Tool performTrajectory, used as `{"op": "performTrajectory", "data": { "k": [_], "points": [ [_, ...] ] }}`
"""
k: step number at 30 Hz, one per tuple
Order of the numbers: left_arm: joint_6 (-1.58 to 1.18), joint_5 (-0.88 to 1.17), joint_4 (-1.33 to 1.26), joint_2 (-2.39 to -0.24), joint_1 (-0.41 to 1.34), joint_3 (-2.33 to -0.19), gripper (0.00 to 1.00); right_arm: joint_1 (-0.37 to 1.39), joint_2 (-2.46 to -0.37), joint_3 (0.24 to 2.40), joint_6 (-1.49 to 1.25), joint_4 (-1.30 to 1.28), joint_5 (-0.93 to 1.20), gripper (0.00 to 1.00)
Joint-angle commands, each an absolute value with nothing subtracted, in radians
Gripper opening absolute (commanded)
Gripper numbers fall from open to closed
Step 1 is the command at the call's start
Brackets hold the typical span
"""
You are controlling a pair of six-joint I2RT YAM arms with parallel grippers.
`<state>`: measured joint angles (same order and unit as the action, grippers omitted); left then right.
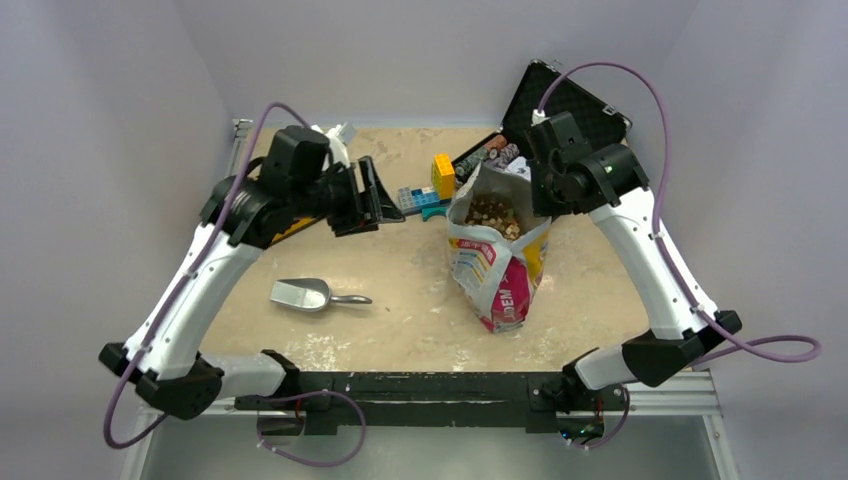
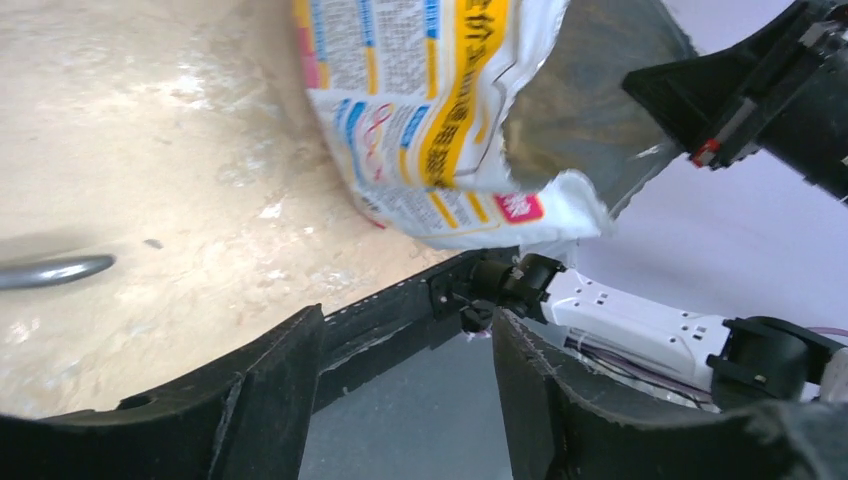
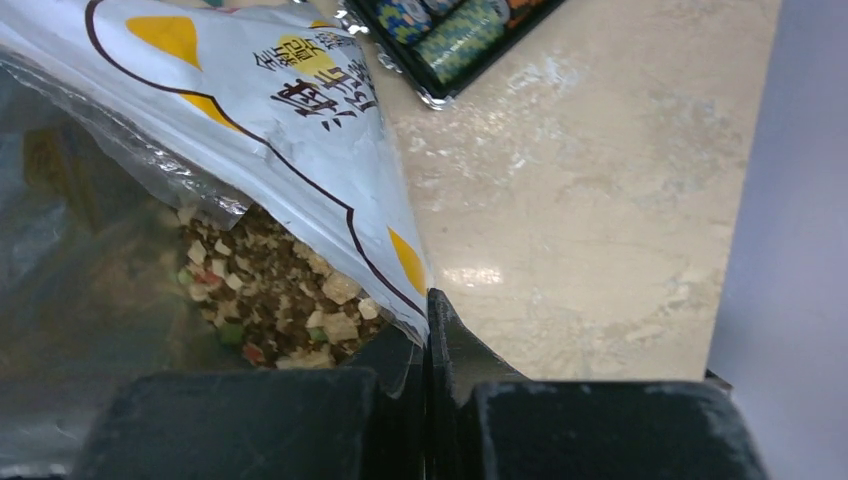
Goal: Serve the pet food
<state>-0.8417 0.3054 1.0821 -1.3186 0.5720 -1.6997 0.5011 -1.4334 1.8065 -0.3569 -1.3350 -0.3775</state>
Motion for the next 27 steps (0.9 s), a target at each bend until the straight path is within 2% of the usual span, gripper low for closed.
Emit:
{"op": "performTrajectory", "data": {
  "k": [1,4,7,13,18,21,24,27],
  "points": [
    [-0.806,0.151,1.147,-1.211,0.566,-1.608,0.67,0.464,-1.329,1.992,-0.269,-1.335,-0.554,0.00],
    [-0.816,0.117,1.160,-1.132,0.564,-1.517,0.68,0.463,-1.315,2.017,-0.230,-1.334,-0.603,0.00],
    [-0.854,0.120,1.159,-1.067,0.565,-1.414,0.68,0.476,-1.316,2.023,-0.215,-1.304,-0.547,0.00],
    [-1.023,0.143,1.164,-0.983,0.546,-1.211,0.71,0.717,-1.398,1.947,-0.308,-1.262,-0.408,0.00],
    [-1.276,0.166,1.106,-0.904,0.508,-1.037,0.76,0.887,-1.380,1.737,-0.449,-1.109,-0.190,0.00],
    [-1.513,0.191,1.012,-0.855,0.494,-0.909,0.78,0.915,-1.349,1.648,-0.470,-1.027,-0.114,0.00],
    [-1.753,0.252,0.811,-0.809,0.495,-0.714,0.81,0.916,-1.301,1.568,-0.452,-0.965,-0.057,0.00],
    [-1.902,0.200,0.660,-0.788,0.495,-0.584,0.81,0.916,-1.250,1.466,-0.436,-0.887,-0.026,0.00]
  ]
}}
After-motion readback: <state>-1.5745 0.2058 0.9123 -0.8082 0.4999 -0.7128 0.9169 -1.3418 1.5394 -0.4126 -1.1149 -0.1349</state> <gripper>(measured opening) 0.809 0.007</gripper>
